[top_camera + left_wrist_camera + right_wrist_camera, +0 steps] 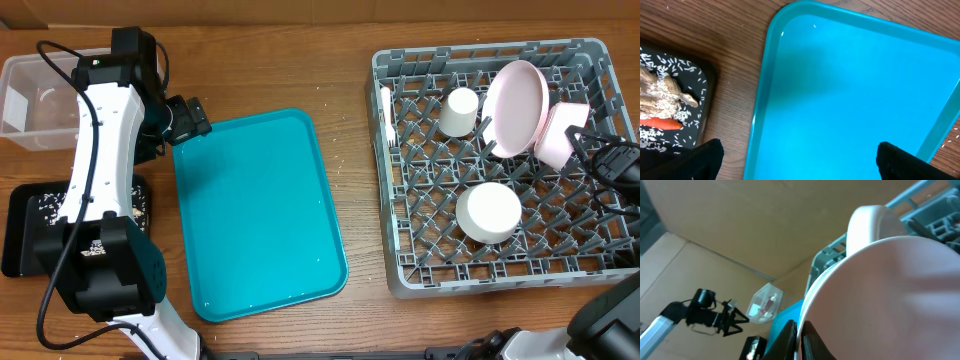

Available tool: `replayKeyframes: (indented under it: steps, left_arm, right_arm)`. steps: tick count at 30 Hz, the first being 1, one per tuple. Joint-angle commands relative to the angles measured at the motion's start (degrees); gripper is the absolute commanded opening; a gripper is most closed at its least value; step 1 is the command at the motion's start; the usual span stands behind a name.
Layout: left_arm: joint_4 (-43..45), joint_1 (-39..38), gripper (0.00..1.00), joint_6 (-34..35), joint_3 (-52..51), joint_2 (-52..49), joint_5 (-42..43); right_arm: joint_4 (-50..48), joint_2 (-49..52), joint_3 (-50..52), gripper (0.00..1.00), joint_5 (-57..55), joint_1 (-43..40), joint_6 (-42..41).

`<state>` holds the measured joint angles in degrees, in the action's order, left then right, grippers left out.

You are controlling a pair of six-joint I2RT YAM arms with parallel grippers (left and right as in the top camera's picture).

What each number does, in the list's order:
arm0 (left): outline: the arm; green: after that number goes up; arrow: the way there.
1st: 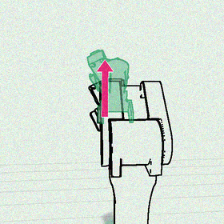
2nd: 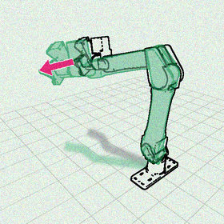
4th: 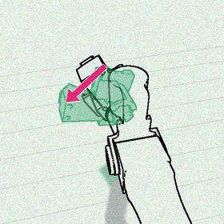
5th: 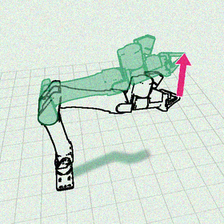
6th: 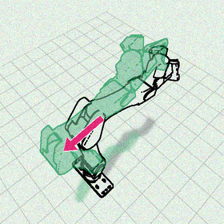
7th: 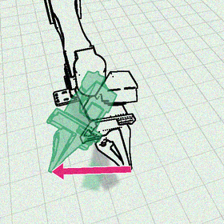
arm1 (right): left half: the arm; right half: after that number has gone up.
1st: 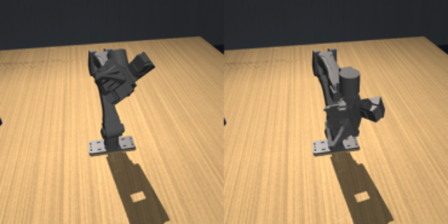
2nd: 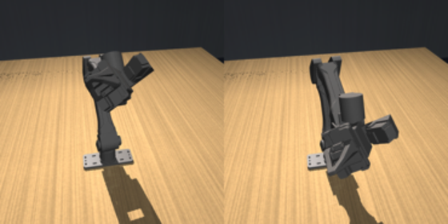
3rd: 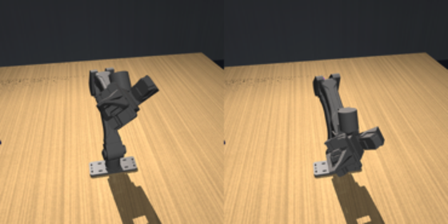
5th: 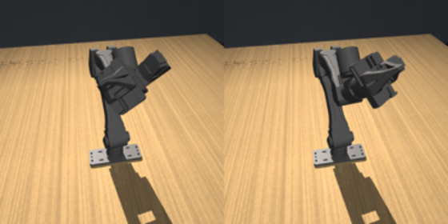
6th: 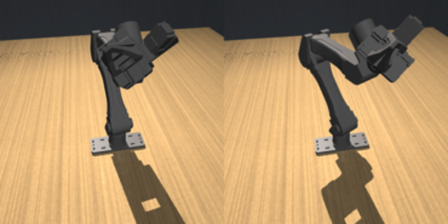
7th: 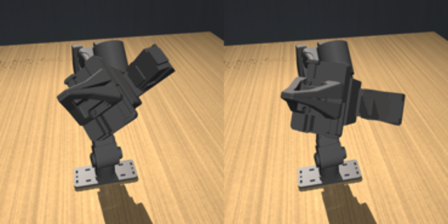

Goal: Sort waste into correct bins and load items into the dishwasher rack
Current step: 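Carry the pink bowl into the rack's right side and lower it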

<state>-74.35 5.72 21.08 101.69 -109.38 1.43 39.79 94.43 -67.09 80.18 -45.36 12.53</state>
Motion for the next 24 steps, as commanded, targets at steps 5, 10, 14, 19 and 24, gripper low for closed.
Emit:
replayKeyframes:
  steps: [5, 10, 14, 19, 24]
  left_arm:
    - [0.0, -0.2, 1.00, 0.8, 1.1, 1.1, -0.4]
    - [0.0, -0.2, 1.00, 0.8, 1.1, 1.1, -0.4]
    - [0.0, -0.2, 1.00, 0.8, 1.1, 1.1, -0.4]
    - [0.0, -0.2, 1.00, 0.8, 1.1, 1.1, -0.4]
    - [0.0, -0.2, 1.00, 0.8, 1.1, 1.1, -0.4]
  right_arm:
    - [-2.0, 0.1, -0.1, 0.07, -9.0, -0.1, -11.6]
    - [-1.3, 0.1, -0.1, 0.07, -15.2, -0.1, -14.6]
    - [0.9, 0.1, 0.2, 0.07, -19.7, -0.1, -14.7]
    - [0.9, 0.1, 0.9, 0.07, -16.4, -0.1, -14.7]
    - [-0.2, 0.1, 0.9, 0.06, -8.5, -0.2, -15.4]
